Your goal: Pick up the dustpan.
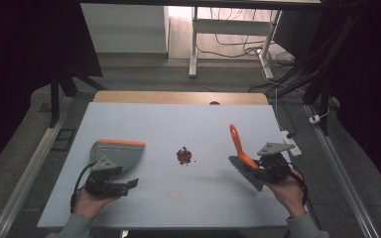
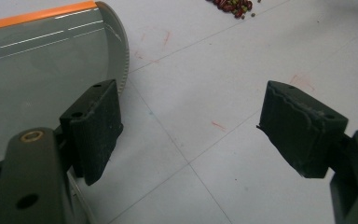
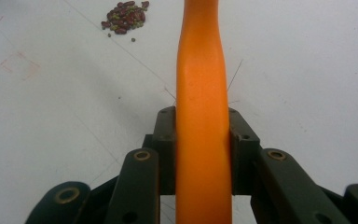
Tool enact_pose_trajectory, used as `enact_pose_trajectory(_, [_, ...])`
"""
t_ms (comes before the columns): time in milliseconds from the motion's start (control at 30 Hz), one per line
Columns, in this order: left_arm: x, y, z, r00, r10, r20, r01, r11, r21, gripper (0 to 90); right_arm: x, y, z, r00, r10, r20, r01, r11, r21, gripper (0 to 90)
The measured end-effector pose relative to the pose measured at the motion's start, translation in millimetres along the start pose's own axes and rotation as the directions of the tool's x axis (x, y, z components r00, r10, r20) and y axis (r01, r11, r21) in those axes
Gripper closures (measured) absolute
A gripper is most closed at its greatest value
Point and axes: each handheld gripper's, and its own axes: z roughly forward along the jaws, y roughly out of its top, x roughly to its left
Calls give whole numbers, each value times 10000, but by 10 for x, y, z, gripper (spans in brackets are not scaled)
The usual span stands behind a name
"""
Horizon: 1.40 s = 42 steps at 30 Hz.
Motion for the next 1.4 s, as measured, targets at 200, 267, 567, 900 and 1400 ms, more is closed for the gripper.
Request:
enact_pose_trajectory(200, [4,3,-7,10000,37,32,-37,10000,-39,215,0,23,-6,10000,-42,-1,42,10000,-70,708])
enact_pose_trajectory(267, [4,2,-16,10000,35,62,-35,10000,-80,215,16,44,-9,10000,-82,27,83,9999,-144,709])
enact_pose_trajectory(567, [-23,43,-21,9998,132,160,-131,9999,-92,214,19,56,-4,9997,-245,50,246,9995,-222,709])
enact_pose_trajectory(900, [-41,102,-28,10000,62,-75,-62,10000,-54,215,-14,82,-29,9997,-192,126,197,9988,-457,708])
enact_pose_trajectory(1400, [-119,334,-109,9993,-75,-377,92,9990,449,206,24,70,-62,9997,-226,104,231,9988,-438,708])
